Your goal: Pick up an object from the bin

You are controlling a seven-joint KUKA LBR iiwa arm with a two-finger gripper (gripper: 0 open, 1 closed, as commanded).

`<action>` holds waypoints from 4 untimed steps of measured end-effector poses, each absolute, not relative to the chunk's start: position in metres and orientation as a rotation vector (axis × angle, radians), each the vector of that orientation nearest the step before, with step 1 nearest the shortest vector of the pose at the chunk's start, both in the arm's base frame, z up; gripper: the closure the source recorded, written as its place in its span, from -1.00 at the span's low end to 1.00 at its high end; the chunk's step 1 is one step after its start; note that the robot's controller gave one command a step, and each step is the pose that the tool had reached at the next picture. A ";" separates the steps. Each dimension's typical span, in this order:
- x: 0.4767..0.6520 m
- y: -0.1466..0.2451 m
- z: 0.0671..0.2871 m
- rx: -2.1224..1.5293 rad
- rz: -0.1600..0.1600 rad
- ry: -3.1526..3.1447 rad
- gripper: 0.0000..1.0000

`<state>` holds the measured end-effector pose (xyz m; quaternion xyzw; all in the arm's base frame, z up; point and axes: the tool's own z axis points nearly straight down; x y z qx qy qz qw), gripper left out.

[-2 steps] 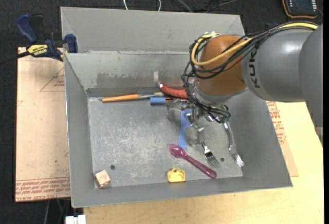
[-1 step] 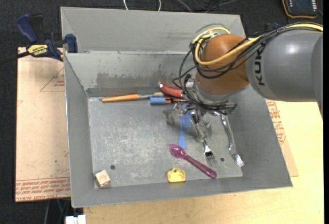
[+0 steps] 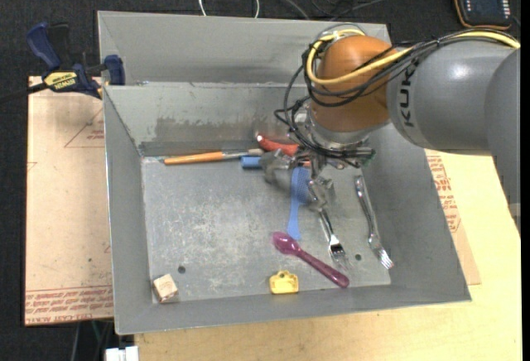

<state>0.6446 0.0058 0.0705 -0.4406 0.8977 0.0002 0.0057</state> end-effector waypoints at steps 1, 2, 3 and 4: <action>0.630 0.018 0.073 -1.767 -0.001 2.584 1.00; 0.630 0.018 0.073 -1.767 -0.001 2.583 1.00; 0.626 0.019 0.096 -1.772 0.012 2.591 1.00; 0.628 0.019 0.134 -1.767 0.004 2.586 1.00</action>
Offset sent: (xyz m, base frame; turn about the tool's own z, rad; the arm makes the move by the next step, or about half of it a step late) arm 0.0000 0.0000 0.0000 0.0000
